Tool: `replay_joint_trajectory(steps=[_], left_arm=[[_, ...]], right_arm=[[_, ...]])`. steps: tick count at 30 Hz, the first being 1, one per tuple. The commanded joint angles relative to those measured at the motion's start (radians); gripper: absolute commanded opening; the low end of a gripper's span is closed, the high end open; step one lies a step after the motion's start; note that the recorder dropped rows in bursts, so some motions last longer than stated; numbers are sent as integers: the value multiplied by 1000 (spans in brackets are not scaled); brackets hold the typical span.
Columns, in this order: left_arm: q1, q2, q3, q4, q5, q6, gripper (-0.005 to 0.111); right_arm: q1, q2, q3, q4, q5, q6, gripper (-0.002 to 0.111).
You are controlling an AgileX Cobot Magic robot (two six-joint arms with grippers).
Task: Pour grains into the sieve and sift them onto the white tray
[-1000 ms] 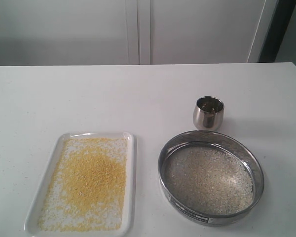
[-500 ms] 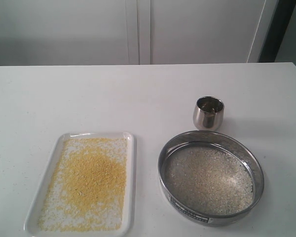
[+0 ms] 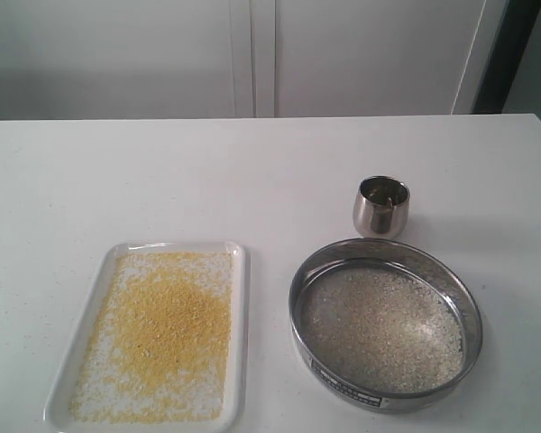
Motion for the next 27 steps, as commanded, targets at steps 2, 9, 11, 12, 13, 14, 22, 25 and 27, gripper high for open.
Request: replay_joint_trajectory(steps=[2, 9, 11, 12, 13, 14, 22, 25, 27], left_arm=[[2, -4, 5, -4, -2, 0, 0], [2, -4, 5, -4, -2, 0, 0], [2, -4, 5, -4, -2, 0, 0], [2, -4, 5, -4, -2, 0, 0], [2, -4, 5, -4, -2, 0, 0], [2, -4, 5, -4, -2, 0, 0], [2, -4, 5, -4, -2, 0, 0], [2, -4, 5, -4, -2, 0, 0], [2, -4, 5, -4, -2, 0, 0]], right_arm=[[6, -11, 4, -15, 2, -7, 0], [17, -11, 4, -43, 60, -9, 0], [38, -11, 4, -43, 60, -9, 0], [41, -11, 4, -43, 60, -9, 0], [49, -11, 4, -43, 60, -9, 0], [49, -11, 4, -43, 60, -9, 0], [47, -11, 4, -43, 60, -7, 0], [47, -11, 4, -41, 60, -7, 0], [47, -11, 4, -41, 60, -7, 0]])
